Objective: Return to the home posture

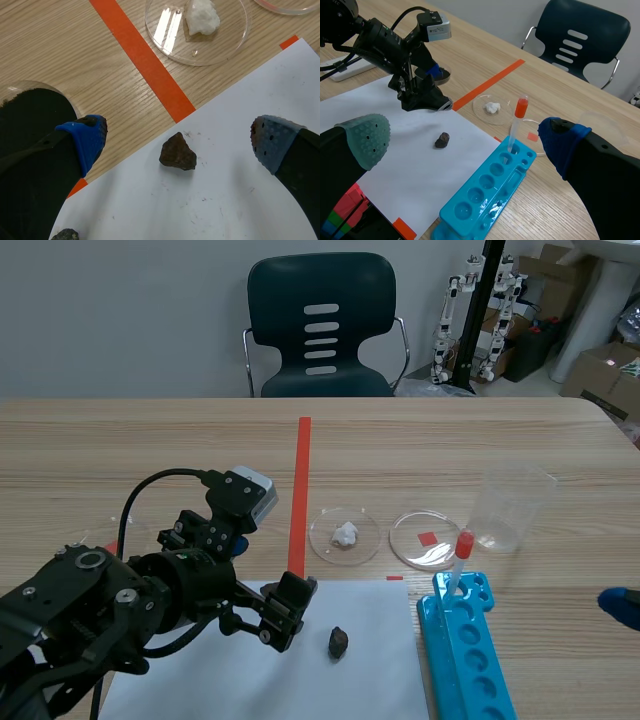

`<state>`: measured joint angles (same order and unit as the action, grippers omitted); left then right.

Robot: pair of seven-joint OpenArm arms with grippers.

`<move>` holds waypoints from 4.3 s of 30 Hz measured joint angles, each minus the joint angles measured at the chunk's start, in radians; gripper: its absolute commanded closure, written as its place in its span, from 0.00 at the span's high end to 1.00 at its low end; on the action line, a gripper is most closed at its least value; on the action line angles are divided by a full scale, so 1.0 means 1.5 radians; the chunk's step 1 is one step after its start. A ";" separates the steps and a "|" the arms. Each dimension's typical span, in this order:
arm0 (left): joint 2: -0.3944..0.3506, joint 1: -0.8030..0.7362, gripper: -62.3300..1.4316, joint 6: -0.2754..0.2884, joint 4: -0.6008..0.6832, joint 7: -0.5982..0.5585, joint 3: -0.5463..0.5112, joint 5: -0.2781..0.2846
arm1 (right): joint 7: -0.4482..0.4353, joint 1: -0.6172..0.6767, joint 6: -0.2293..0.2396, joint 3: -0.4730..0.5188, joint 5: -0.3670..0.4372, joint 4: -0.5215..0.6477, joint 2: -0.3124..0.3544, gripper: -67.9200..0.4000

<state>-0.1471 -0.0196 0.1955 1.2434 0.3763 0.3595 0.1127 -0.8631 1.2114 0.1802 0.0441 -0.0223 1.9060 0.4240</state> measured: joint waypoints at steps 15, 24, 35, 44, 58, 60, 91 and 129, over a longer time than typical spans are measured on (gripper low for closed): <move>0.000 0.000 0.97 0.000 0.000 0.000 0.000 0.000 | 0.000 0.000 0.000 0.000 0.000 0.000 0.000 0.92; 0.000 0.000 0.97 0.000 0.000 0.000 0.000 0.000 | 0.000 0.000 0.000 0.000 0.000 0.000 0.000 0.92; -0.001 -0.003 0.97 0.000 0.000 -0.007 0.000 0.000 | 0.000 0.000 0.000 0.000 0.000 0.000 0.000 0.92; -0.067 -0.074 0.97 0.000 0.006 -0.134 0.000 0.001 | 0.000 0.000 0.000 0.000 0.000 0.000 0.000 0.92; -0.183 -0.354 0.97 0.001 0.299 -0.308 -0.159 0.000 | 0.000 0.000 0.000 0.000 0.000 0.000 0.000 0.92; -0.183 -0.405 0.97 0.006 0.352 -0.340 -0.192 0.000 | 0.000 0.000 0.000 0.000 0.000 0.000 0.000 0.92; -0.124 -0.596 1.00 0.095 0.512 -0.467 -0.292 -0.098 | 0.000 0.000 0.000 0.000 0.000 0.000 0.000 0.92; -0.124 -0.596 1.00 0.095 0.512 -0.468 -0.292 -0.098 | 0.000 0.000 0.000 0.000 0.000 0.000 0.000 0.92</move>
<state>-0.3328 -0.9142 0.3378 2.0109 -0.3252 -0.0792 -0.0338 -0.8631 1.2114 0.1802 0.0441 -0.0223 1.9060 0.4240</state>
